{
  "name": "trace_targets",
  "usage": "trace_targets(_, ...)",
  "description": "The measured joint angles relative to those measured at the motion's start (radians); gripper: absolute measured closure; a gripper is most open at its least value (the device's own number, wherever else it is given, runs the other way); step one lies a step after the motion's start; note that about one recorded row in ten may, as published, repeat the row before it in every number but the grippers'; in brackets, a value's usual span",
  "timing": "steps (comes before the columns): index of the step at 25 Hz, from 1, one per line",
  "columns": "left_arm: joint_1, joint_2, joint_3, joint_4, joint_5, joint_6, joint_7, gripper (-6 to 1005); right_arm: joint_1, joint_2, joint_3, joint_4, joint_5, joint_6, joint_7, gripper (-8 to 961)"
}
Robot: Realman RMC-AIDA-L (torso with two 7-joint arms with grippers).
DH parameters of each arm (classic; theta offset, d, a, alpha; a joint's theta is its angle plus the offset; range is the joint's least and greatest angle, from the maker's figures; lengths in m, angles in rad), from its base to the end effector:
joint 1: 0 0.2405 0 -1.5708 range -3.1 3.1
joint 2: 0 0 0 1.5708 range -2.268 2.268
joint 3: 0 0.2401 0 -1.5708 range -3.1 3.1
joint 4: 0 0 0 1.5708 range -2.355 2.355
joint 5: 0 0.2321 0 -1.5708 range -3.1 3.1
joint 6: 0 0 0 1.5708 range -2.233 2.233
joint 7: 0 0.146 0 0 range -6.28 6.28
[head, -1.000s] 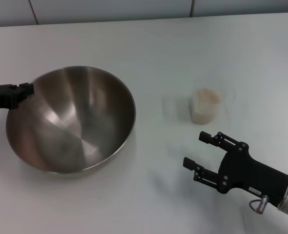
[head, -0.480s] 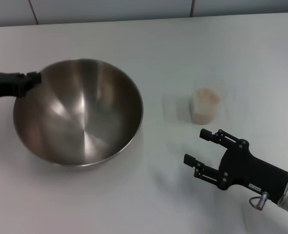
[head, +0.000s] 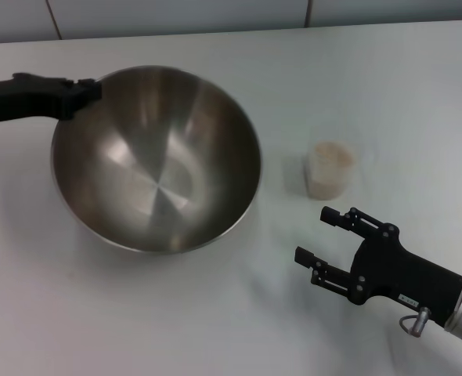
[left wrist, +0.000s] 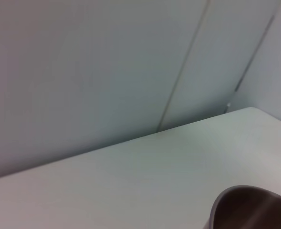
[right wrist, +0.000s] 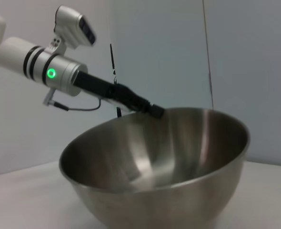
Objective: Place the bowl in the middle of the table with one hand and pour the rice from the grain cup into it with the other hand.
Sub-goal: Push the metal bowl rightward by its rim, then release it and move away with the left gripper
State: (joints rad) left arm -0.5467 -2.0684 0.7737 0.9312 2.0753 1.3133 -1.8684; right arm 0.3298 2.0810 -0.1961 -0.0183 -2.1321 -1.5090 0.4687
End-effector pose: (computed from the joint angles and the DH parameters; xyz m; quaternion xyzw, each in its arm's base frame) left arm -0.2483 0.3980 0.0573 -0.8929 -0.3345 -0.1779 0.2433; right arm 0.3196 0.2222 -0.0788 -0.8875 0.1686 0.3294 0.2745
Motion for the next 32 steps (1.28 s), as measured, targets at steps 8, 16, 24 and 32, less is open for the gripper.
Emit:
trace_targets(8, -0.049, -0.004, 0.053, 0.008, -0.018, 0.004, -0.009, 956, -0.005, 0.002, 0.0, 0.004, 0.0, 0.001, 0.0, 204)
trace_targets(16, -0.063, -0.006, 0.087, -0.005, -0.03, -0.018, -0.004, 956, -0.009, 0.002, 0.0, 0.006, 0.0, -0.002, -0.004, 203)
trace_targets(24, -0.067, -0.006, 0.098, -0.041, -0.036, -0.028, 0.012, 957, -0.011, 0.002, 0.0, 0.006, 0.0, -0.004, -0.006, 203)
trace_targets(32, -0.077, -0.005, 0.134, -0.114, -0.073, -0.097, 0.066, 957, -0.011, 0.003, -0.002, 0.008, 0.0, -0.005, -0.006, 204)
